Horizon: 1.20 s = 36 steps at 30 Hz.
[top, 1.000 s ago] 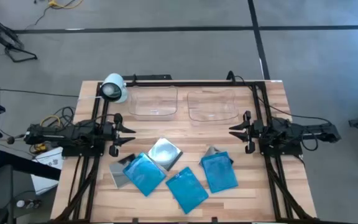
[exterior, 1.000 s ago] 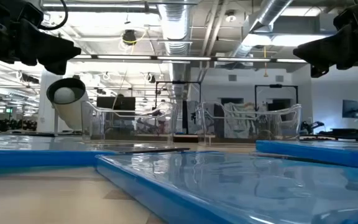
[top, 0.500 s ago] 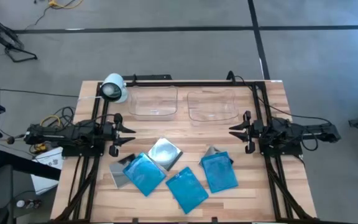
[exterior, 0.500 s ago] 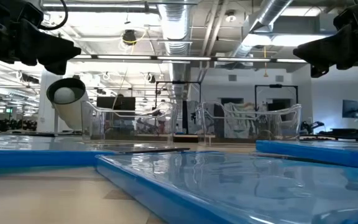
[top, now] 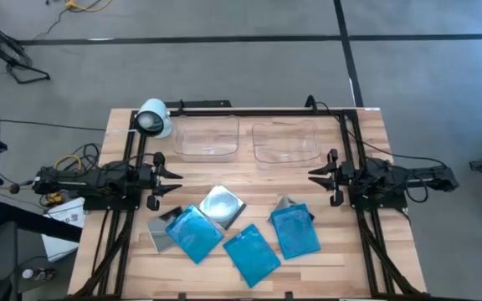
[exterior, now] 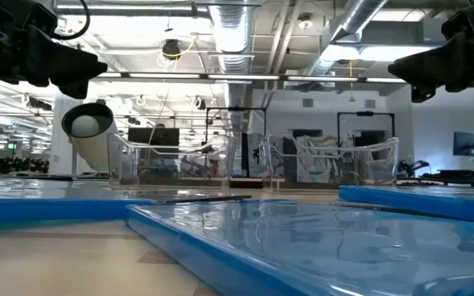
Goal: Pick & place jewel cases by type
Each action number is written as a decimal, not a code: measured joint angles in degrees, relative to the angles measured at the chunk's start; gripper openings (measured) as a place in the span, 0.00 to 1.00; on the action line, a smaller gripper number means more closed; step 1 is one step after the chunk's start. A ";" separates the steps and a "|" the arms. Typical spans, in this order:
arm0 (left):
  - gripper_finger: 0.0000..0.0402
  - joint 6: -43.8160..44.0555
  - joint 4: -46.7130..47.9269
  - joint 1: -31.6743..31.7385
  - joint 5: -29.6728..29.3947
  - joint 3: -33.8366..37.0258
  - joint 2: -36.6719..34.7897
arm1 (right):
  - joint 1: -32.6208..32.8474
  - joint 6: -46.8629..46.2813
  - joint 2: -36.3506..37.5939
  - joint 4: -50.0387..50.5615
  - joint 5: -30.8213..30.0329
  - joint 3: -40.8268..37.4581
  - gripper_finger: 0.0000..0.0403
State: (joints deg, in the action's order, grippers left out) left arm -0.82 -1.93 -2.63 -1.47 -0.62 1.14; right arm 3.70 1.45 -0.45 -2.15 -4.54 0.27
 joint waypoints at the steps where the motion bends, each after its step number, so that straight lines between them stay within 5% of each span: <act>1: 0.29 0.00 0.00 0.00 0.02 0.00 -0.01 | 0.00 0.00 0.00 -0.01 0.00 -0.01 0.19; 19: 0.29 -0.02 0.00 0.00 0.02 0.00 -0.02 | 0.00 -0.34 0.00 -0.02 0.00 -0.01 0.19; 28: 0.29 0.44 -0.33 0.00 -0.29 -0.02 -0.02 | 0.00 -17.46 -0.01 -0.04 0.00 0.00 0.19; 36: 0.29 15.49 -3.28 -0.02 0.33 -0.02 0.00 | 0.00 -16.03 0.00 -0.20 -0.80 0.00 0.19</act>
State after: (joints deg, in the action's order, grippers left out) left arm 14.67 -5.21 -2.66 -1.14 -0.64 1.15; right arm 3.70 -14.58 -0.46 -2.36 -5.34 0.27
